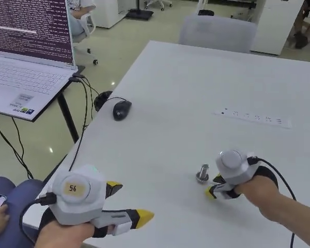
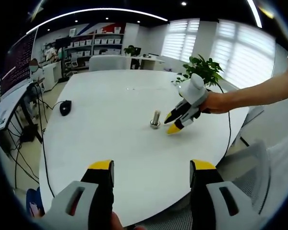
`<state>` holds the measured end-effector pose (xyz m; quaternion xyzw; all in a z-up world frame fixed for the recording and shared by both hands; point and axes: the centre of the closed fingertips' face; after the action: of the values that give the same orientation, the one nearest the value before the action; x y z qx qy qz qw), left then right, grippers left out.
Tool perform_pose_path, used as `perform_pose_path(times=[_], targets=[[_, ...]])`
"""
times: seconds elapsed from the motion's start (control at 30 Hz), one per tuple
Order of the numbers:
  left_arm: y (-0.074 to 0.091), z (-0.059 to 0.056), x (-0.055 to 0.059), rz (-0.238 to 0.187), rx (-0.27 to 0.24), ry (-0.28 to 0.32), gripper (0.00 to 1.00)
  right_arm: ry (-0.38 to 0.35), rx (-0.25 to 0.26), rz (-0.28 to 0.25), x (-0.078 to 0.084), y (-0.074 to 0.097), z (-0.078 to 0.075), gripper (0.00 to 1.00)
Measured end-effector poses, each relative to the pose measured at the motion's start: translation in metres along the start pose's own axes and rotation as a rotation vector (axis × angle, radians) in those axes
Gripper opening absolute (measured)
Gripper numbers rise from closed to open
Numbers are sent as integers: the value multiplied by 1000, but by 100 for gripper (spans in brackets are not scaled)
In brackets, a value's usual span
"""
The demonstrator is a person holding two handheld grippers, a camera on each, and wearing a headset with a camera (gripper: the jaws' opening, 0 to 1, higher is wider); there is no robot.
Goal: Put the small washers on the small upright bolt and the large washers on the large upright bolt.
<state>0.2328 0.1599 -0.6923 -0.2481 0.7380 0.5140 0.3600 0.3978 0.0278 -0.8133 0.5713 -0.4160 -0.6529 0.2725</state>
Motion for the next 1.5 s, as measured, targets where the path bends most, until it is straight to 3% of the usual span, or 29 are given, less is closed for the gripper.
perform_pose_path(times=[0.2, 0.33, 0.47, 0.77, 1.0, 1.27, 1.5], targets=[[-12, -2, 1, 6, 15, 3, 63, -127, 17, -83, 22, 11, 12, 34], [-19, -5, 5, 17, 28, 1, 63, -175, 31, -112, 42, 20, 16, 37], [-23, -5, 7, 26, 39, -5, 63, -243, 56, -148, 58, 28, 14, 38], [-37, 0, 12, 38, 52, -4, 63, -305, 115, -212, 89, 51, 6, 44], [-45, 0, 15, 49, 63, -10, 63, -346, 137, -249, 98, 63, 3, 48], [-49, 6, 11, 32, 55, -10, 64, -370, 160, -304, 98, 73, 4, 53], [-50, 1, 14, 39, 62, -26, 64, -359, 148, -331, 100, 81, 16, 60]])
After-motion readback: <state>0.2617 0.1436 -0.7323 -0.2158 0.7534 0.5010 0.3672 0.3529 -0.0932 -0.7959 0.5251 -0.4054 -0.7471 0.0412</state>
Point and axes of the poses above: the centre of the closed fingertips' face, and the gripper's own axes: y roughly backward along the fingers, z roughly to its left, x roughly out of its underside, and after that the axes turned 1 degree about y, right-handed
